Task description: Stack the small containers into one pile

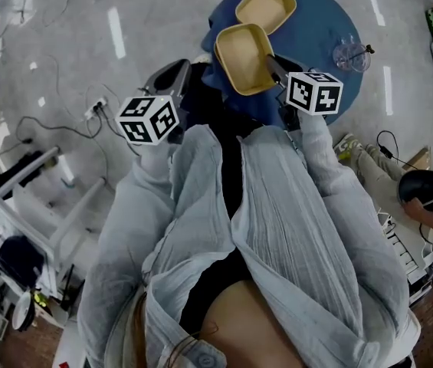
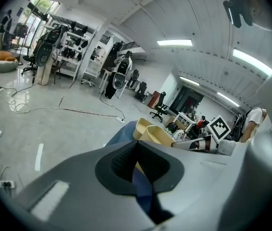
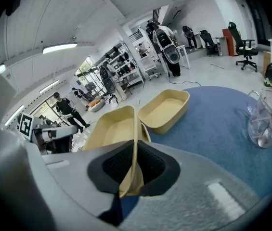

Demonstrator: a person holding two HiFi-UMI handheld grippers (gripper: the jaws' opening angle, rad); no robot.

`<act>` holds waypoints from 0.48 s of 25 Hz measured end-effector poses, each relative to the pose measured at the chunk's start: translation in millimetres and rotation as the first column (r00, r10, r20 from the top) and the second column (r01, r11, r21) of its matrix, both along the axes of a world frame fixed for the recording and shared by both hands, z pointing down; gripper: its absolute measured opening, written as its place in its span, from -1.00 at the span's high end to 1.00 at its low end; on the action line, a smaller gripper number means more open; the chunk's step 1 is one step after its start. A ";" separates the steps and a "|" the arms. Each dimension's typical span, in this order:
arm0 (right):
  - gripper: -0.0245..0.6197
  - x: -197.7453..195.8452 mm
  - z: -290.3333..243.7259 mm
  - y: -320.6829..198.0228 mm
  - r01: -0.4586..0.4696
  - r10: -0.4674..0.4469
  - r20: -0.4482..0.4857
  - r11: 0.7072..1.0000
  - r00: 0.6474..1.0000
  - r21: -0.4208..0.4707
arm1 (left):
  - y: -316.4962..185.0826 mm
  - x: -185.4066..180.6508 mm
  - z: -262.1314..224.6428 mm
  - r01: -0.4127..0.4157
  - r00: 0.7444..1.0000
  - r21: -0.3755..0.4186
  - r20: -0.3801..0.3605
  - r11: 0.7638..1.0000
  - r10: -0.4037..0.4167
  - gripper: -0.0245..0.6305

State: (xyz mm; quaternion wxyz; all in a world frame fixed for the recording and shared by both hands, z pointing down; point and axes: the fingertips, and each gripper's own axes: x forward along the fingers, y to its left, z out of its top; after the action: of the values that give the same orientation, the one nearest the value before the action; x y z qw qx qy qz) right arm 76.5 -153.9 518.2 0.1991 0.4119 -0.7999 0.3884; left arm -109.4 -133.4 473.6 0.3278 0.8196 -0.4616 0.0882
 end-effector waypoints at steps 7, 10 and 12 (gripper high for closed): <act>0.85 -8.2 9.0 -5.8 0.100 -0.100 -0.039 0.995 0.994 -0.001 | -0.6 2.7 7.8 -0.006 1.000 -0.011 0.002 1.000 0.006 0.89; 0.85 -10.3 12.8 -7.7 0.147 -0.147 -0.061 0.989 0.987 -0.004 | -4.2 8.8 6.8 -0.019 1.000 -0.008 -0.001 1.000 0.019 0.89; 0.85 -9.6 15.3 -8.1 0.161 -0.161 -0.062 0.987 0.985 -0.009 | -6.3 11.9 5.5 -0.026 1.000 -0.007 -0.002 1.000 0.026 0.89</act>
State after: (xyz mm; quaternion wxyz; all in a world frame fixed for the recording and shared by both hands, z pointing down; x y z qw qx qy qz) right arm 67.0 -162.0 533.5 0.2556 0.3575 -0.8232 0.3595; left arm -97.5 -139.7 479.1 0.3298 0.8245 -0.4503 0.0933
